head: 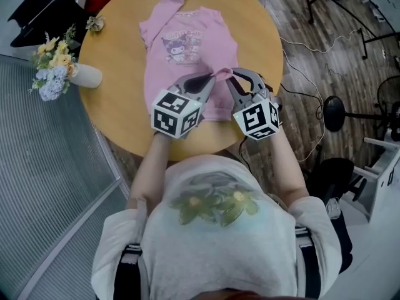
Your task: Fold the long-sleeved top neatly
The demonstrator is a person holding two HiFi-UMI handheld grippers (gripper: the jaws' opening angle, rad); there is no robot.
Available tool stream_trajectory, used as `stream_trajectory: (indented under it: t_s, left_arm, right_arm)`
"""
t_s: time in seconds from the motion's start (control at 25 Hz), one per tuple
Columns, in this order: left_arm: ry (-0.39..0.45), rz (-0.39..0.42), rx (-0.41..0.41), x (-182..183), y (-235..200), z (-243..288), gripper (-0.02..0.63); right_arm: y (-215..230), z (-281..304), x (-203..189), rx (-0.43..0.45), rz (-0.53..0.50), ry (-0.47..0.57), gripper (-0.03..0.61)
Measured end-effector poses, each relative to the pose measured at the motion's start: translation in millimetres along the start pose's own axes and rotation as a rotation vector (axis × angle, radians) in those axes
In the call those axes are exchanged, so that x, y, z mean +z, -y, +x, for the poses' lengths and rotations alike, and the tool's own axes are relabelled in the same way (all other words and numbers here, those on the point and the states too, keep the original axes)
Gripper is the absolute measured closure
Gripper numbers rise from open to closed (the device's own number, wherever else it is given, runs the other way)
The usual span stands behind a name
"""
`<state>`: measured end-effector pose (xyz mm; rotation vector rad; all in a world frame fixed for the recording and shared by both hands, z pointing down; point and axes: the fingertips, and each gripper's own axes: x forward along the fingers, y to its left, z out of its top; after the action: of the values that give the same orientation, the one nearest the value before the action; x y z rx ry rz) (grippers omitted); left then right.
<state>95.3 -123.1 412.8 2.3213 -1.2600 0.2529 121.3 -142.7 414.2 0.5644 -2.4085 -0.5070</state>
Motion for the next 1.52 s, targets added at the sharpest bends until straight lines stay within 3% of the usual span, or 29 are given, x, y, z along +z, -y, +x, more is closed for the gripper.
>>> stream_trajectory:
  t_s: [0.12, 0.32, 0.44, 0.6, 0.72, 0.84, 0.92, 1.04, 1.08, 1.12, 1.2, 1.36, 1.52]
  left_arm:
    - [-0.086, 0.047, 0.0, -28.2, 6.5, 2.0, 0.598]
    - [-0.387, 0.101, -0.007, -167.6, 5.2, 29.6, 0.598]
    - [-0.461, 0.139, 0.02, -213.1, 7.2, 39.0, 0.598]
    - [-0.394, 0.124, 0.013, -191.5, 21.8, 42.4, 0.598]
    - [-0.289, 0.127, -0.023, -149.3, 36.8, 42.3, 0.598]
    - [-0.253, 0.132, -0.077, -131.3, 50.3, 40.0, 0.598]
    - [-0.299, 0.132, -0.09, -147.4, 50.4, 42.8, 0.598]
    - [-0.453, 0.142, -0.077, -201.3, 42.4, 52.0, 0.598]
    - [-0.493, 0.147, -0.073, -217.9, 40.9, 54.1, 0.595]
    - [-0.523, 0.149, -0.072, -230.3, 41.0, 54.7, 0.548]
    - [-0.56, 0.141, -0.089, -240.8, 45.1, 50.8, 0.514]
    - [-0.538, 0.107, -0.092, -230.4, 49.1, 39.7, 0.502]
    - [-0.438, 0.085, -0.05, -194.6, 42.1, 34.6, 0.502]
  right_arm:
    - [-26.8, -4.9, -21.1, 0.038, -0.091, -0.074, 0.532]
    - [-125.3, 20.1, -119.7, 0.251, -0.098, -0.303, 0.532]
    - [-154.1, 27.9, -149.3, 0.278, -0.11, -0.369, 0.532]
    - [-129.3, 16.1, -133.7, 0.185, -0.115, -0.339, 0.532]
    - [-93.5, -6.6, -107.6, 0.078, -0.178, -0.286, 0.532]
    - [-80.5, -25.3, -98.8, 0.027, -0.246, -0.28, 0.532]
    - [-94.9, -25.0, -116.1, 0.063, -0.224, -0.31, 0.532]
    - [-142.5, -9.5, -166.8, 0.204, -0.082, -0.404, 0.525]
    - [-157.1, -6.1, -181.7, 0.251, -0.035, -0.445, 0.46]
    - [-166.1, -4.7, -191.1, 0.282, 0.003, -0.476, 0.38]
    - [-166.5, -6.2, -193.2, 0.292, 0.054, -0.485, 0.38]
    - [-152.2, -22.2, -186.3, 0.307, 0.114, -0.456, 0.38]
    - [-132.7, -34.0, -155.7, 0.342, 0.323, -0.35, 0.38]
